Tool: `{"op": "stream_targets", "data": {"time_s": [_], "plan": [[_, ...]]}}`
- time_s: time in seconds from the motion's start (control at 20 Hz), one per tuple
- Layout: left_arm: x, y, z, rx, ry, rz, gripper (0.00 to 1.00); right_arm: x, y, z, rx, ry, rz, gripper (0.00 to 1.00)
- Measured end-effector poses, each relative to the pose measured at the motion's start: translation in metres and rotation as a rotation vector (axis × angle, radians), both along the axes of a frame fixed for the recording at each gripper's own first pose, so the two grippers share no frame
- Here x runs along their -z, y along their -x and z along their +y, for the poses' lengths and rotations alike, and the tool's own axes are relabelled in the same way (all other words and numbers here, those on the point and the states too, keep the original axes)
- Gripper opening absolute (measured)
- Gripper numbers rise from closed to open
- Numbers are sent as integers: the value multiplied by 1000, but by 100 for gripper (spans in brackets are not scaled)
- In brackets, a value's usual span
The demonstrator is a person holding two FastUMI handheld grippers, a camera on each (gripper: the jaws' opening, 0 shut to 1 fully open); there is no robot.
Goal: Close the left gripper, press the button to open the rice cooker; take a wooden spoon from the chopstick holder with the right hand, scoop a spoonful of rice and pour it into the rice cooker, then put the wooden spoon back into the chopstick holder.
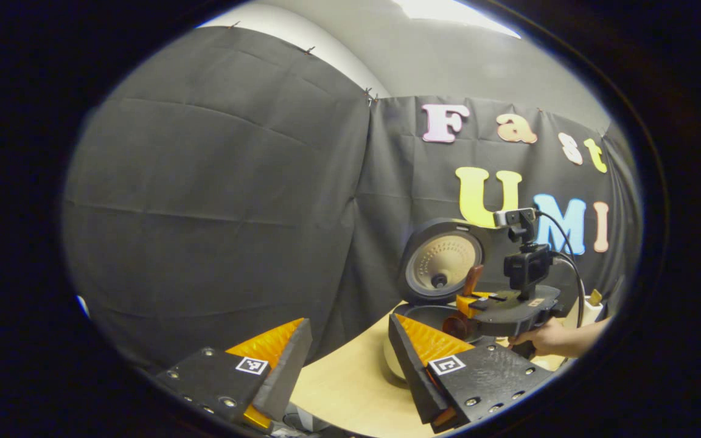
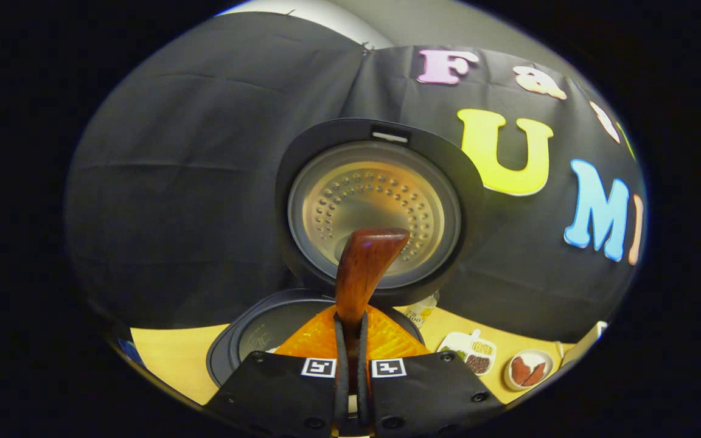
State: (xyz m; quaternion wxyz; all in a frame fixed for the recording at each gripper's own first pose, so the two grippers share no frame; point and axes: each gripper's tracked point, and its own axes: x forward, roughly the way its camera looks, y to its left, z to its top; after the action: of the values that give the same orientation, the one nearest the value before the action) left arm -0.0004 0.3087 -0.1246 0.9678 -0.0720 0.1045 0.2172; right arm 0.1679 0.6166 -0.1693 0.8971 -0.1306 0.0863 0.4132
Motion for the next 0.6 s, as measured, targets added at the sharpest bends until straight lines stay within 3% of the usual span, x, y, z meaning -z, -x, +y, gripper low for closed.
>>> {"op": "stream_targets", "data": {"time_s": [0.1,0.15,0.45,0.5,0.6], "plan": [[1,0,-1,1,1,0,78,-2,-1,1,-25,39,-67,3],[2,-1,-1,1,3,-1,78,-2,1,0,-39,60,-102,7],[4,-2,-2,-6,3,-4,78,-11,12,1,-133,198,-354,7],[3,-2,-3,-7,3,-6,78,-13,13,1,-147,215,-386,3],[2,-3,-2,-7,3,-8,80,-15,16,1,-164,244,-429,7]]}}
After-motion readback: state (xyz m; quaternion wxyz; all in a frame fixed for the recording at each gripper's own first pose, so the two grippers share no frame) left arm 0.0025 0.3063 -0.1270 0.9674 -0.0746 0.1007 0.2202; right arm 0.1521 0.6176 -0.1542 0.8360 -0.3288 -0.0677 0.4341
